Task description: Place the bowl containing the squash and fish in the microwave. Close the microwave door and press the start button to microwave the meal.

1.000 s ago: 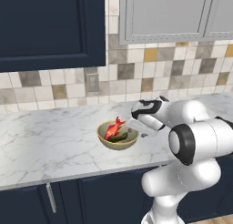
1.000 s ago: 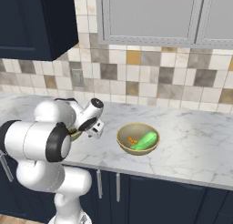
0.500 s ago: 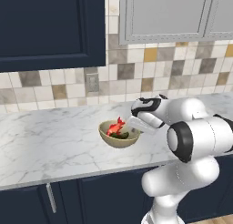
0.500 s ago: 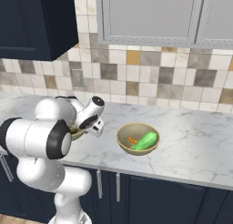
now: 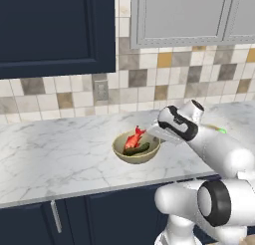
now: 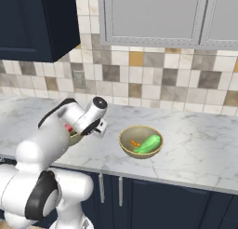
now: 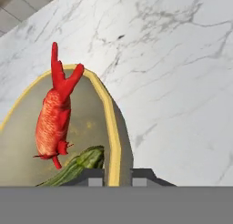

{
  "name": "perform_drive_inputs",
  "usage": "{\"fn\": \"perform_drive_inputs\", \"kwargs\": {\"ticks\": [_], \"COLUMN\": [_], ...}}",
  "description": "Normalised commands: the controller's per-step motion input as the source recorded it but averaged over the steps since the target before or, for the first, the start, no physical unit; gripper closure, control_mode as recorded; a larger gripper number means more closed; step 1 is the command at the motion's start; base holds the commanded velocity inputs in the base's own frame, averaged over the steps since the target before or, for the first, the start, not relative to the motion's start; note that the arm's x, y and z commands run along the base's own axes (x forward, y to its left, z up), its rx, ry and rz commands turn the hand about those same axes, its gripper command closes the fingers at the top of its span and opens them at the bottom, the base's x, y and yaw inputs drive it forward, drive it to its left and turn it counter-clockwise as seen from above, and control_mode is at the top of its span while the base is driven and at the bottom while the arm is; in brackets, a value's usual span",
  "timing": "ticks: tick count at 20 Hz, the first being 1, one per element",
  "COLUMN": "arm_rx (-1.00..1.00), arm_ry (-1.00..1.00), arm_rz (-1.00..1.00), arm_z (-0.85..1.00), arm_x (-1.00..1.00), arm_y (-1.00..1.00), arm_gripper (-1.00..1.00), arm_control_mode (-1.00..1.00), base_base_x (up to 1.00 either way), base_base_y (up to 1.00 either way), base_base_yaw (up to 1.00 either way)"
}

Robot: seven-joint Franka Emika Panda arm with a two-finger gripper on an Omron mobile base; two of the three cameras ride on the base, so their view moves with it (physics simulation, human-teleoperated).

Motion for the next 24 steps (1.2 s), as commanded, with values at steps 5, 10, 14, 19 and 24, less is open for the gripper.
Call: {"fn": "perform_drive_inputs", "kwargs": {"ticks": [5, 10, 14, 19, 24], "arm_rx": [0.00, 0.00, 0.05, 0.20, 0.22], "arm_ry": [-0.21, -0.20, -0.12, -0.06, 0.00], "arm_rz": [-0.03, -0.06, -0.10, -0.08, -0.01], "arm_z": [0.63, 0.73, 0.98, 1.00, 0.99], "arm_x": [-0.89, -0.94, -0.79, -0.66, -0.63], "arm_y": [-0.59, -0.72, -0.83, -0.89, -0.41], "arm_gripper": [1.00, 1.00, 1.00, 1.00, 1.00], "arm_control_mode": [-1.00, -1.00, -1.00, -1.00, -1.00], "base_base_x": [0.00, 0.00, 0.00, 0.00, 0.00], "base_base_y": [0.00, 0.00, 0.00, 0.00, 0.00], "base_base_yaw": [0.00, 0.00, 0.00, 0.00, 0.00]}}
